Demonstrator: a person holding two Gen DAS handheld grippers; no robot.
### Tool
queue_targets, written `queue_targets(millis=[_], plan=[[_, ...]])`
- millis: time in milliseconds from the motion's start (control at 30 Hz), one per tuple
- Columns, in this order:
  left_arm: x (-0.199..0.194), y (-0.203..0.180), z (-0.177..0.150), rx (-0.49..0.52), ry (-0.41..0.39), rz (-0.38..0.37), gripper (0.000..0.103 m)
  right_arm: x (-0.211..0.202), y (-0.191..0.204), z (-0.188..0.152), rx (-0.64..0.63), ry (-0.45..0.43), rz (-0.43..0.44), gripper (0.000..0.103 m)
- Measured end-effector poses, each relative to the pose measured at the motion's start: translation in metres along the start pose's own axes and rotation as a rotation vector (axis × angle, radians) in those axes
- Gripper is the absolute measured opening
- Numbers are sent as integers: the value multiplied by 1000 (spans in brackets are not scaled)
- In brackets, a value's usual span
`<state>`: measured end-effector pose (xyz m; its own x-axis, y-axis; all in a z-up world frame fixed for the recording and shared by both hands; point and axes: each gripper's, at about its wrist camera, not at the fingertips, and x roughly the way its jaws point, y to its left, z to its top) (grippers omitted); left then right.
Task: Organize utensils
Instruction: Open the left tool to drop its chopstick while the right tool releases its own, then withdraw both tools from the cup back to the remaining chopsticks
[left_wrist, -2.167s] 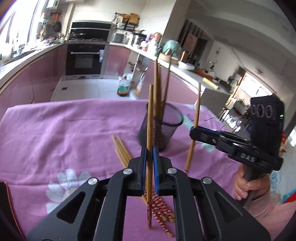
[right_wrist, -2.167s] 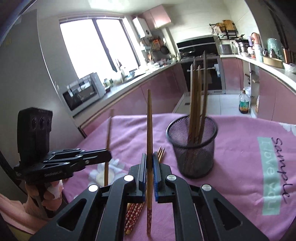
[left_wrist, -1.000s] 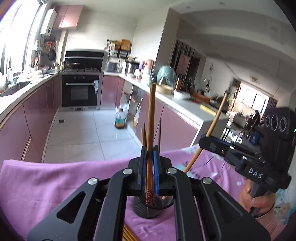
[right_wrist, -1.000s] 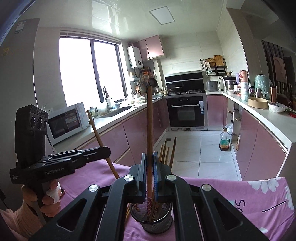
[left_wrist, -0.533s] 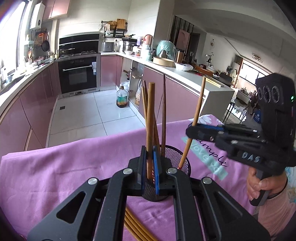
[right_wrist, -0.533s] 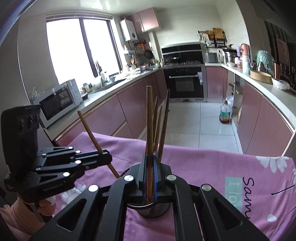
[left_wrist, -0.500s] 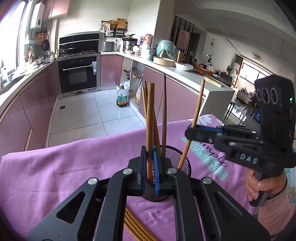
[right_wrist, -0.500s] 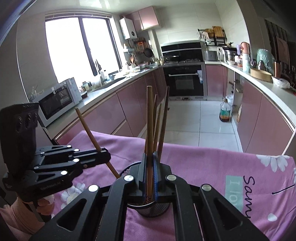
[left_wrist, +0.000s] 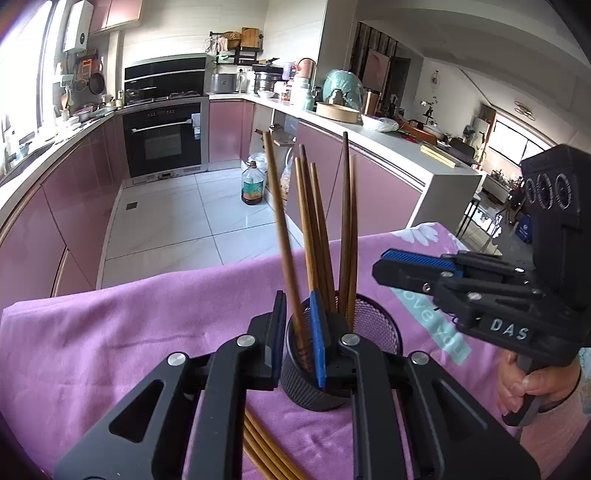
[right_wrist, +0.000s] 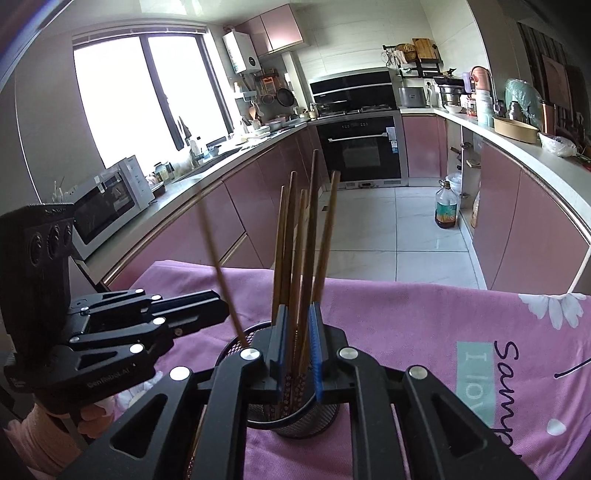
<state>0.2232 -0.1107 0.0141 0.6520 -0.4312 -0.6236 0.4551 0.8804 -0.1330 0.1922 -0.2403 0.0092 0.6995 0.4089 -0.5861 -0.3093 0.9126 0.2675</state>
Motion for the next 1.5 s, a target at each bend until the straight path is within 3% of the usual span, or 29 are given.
queue_targets(millis=[100, 167, 467, 633, 967, 1500], plan=[[-1, 4, -1, -8, -9, -1, 23, -2, 2, -3, 0, -6, 7, 17], [-5, 5, -5, -11, -26, 7, 28, -2, 3, -5, -1, -6, 10, 26], [-39, 4, -31, -15, -114, 60, 43, -22, 14, -22, -21, -50, 40, 35], [-57, 8, -59, -18, -136, 119, 51, -48, 33, -41, -72, -90, 114, 42], [-65, 22, -116, -71, -67, 190, 56, -21, 53, -83, -78, 55, 172, 45], [-53, 32, -155, -126, 35, 195, 56, 21, 70, -125, -86, 205, 110, 45]])
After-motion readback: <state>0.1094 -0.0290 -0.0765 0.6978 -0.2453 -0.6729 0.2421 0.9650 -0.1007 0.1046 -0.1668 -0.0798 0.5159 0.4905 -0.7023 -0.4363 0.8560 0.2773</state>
